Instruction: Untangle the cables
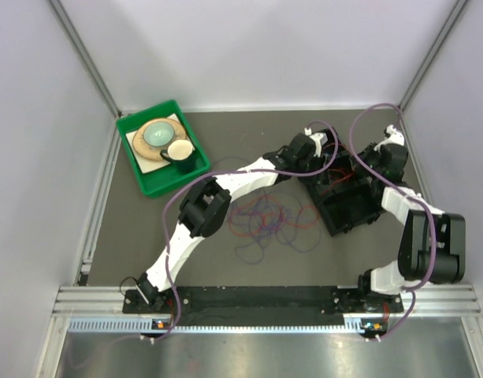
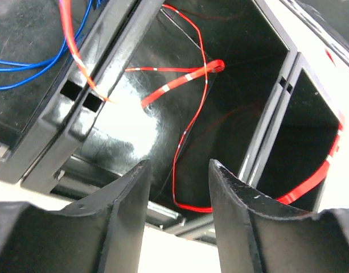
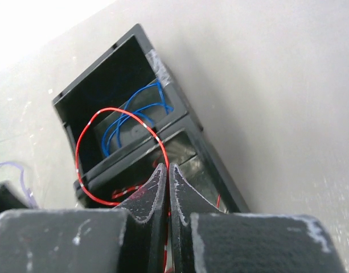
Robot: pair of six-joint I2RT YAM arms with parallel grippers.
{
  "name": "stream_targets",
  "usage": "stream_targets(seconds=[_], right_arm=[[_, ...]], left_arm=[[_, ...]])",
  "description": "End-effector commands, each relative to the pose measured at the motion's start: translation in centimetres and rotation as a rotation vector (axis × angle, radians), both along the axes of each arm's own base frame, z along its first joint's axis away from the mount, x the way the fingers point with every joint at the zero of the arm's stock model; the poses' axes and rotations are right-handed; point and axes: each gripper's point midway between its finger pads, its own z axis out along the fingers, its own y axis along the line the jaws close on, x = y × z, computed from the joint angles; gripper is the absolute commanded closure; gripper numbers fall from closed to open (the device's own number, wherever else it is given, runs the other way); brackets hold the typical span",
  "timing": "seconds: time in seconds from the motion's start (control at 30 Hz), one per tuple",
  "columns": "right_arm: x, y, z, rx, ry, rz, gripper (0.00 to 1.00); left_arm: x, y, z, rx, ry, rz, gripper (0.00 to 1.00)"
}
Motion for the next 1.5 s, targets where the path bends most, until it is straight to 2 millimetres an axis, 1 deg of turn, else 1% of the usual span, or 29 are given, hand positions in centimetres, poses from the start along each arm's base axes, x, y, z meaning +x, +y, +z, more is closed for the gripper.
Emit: stream_targets(seconds=[0.0, 0.07, 0.17, 0.2, 0.23, 0.3, 0.37, 0.4, 0.43, 0.47, 0.5, 0.53, 0.57, 0.67, 0.7, 0.77, 0.8, 0.87, 0.93, 0.97, 1.03, 1.07, 1.1, 1.13, 1.27, 1.33, 1.37, 1.4, 1.47], right_arm=[[2.0, -0.3, 0.2, -0.05, 0.019, -0.013, 1.0], [2.1, -0.1, -0.2, -0.056, 0.031, -0.012, 1.0], [2.1, -0.3, -0.6, -0.064, 0.041, -0.029, 1.0], [2.0, -0.4, -0.7, -0.067, 0.045, -0.032, 1.0], [1.9, -0.5, -0.7, -0.069, 0.046, -0.033, 1.0], [1.8, -0.5, -0.9, -0.067, 0.049, -0.034, 1.0], [1.8, -0.3, -0.9, -0.058, 0.048, -0.031, 1.0], [1.7, -0.2, -0.8, -0.054, 0.045, -0.03, 1.0], [1.7, -0.2, -0.8, -0.049, 0.045, -0.029, 1.0], [1.7, -0.1, -0.6, -0.047, 0.042, -0.028, 1.0], [1.6, -0.1, -0.6, -0.045, 0.042, -0.027, 1.0], [1.6, 0.0, -0.6, -0.044, 0.044, -0.024, 1.0], [1.6, 0.0, -0.5, -0.045, 0.044, -0.024, 1.0], [1.5, -0.1, -0.3, -0.048, 0.041, -0.029, 1.0], [1.4, -0.2, -0.3, -0.049, 0.041, -0.032, 1.0], [1.1, -0.4, -0.5, -0.053, 0.049, -0.046, 1.0], [0.9, -0.5, -0.4, -0.055, 0.048, -0.052, 1.0], [0.5, -0.8, -0.3, -0.063, 0.051, -0.067, 1.0], [-0.2, -1.0, -0.1, -0.076, 0.046, -0.077, 1.0], [-0.6, -1.2, -0.4, -0.081, 0.053, -0.088, 1.0], [-1.0, -1.3, 0.3, -0.086, 0.035, -0.095, 1.0], [-1.1, -1.2, 0.3, -0.084, 0.035, -0.091, 1.0], [-1.3, -1.1, 0.2, -0.087, 0.045, -0.086, 1.0], [-1.3, -1.1, 0.1, -0.086, 0.053, -0.084, 1.0], [-2.0, -0.9, -0.3, -0.08, 0.066, -0.079, 1.0], [-2.3, -0.7, -0.3, -0.067, 0.064, -0.077, 1.0], [-2.6, -0.6, -0.4, -0.063, 0.066, -0.073, 1.0], [-2.7, -0.6, -0.4, -0.058, 0.07, -0.075, 1.0], [-3.1, -0.5, -0.4, -0.056, 0.07, -0.074, 1.0]], left_arm=[[-0.1, 0.5, 8.3, -0.084, -0.124, -0.016, 0.47], [0.0, 1.4, 9.4, -0.078, -0.151, -0.002, 0.44], [0.2, 2.8, 10.6, -0.063, -0.189, 0.019, 0.39], [0.4, 3.2, 10.5, -0.048, -0.202, 0.025, 0.35], [0.5, 3.6, 11.4, -0.051, -0.222, 0.029, 0.31], [0.8, 3.8, 11.9, -0.039, -0.268, 0.027, 0.25], [0.6, 3.4, 12.3, -0.053, -0.301, -0.018, 0.12], [0.7, 3.2, 12.3, -0.05, -0.332, -0.046, 0.01], [0.7, 2.8, 11.9, -0.048, -0.353, -0.062, 0.01], [0.8, 2.7, 11.6, -0.033, -0.376, -0.07, 0.01], [0.8, 2.8, 10.8, -0.001, -0.422, -0.096, 0.01], [0.7, 2.5, 11.0, 0.001, -0.464, -0.101, 0.01], [1.0, 2.6, 10.6, 0.021, -0.489, -0.096, 0.01], [2.2, 2.7, 9.1, 0.083, -0.521, -0.067, 0.01], [3.2, 2.5, 8.6, 0.102, -0.531, -0.035, 0.01], [4.1, 2.3, 8.5, 0.105, -0.541, -0.002, 0.03], [4.5, 1.8, 8.3, 0.092, -0.532, 0.01, 0.04], [4.7, 1.1, 8.5, 0.067, -0.518, 0.014, 0.05], [4.7, 0.2, 8.7, 0.037, -0.508, -0.001, 0.1], [4.7, 0.0, 8.7, 0.026, -0.499, 0.0, 0.11], [5.0, -0.6, 8.3, 0.021, -0.491, 0.0, 0.15], [5.2, -0.8, 8.7, 0.005, -0.487, 0.007, 0.17], [5.5, -1.0, 8.3, 0.0, -0.479, 0.016, 0.19], [5.8, -1.0, 8.4, -0.013, -0.47, 0.029, 0.26], [5.9, -1.7, 9.5, -0.086, -0.448, 0.04, 0.33], [6.0, -1.9, 9.0, -0.087, -0.44, 0.036, 0.36], [6.0, -2.1, 9.3, -0.094, -0.437, 0.038, 0.38], [6.1, -2.2, 8.7, -0.088, -0.43, 0.036, 0.39], [6.2, -2.4, 8.2, -0.094, -0.421, 0.039, 0.43]])
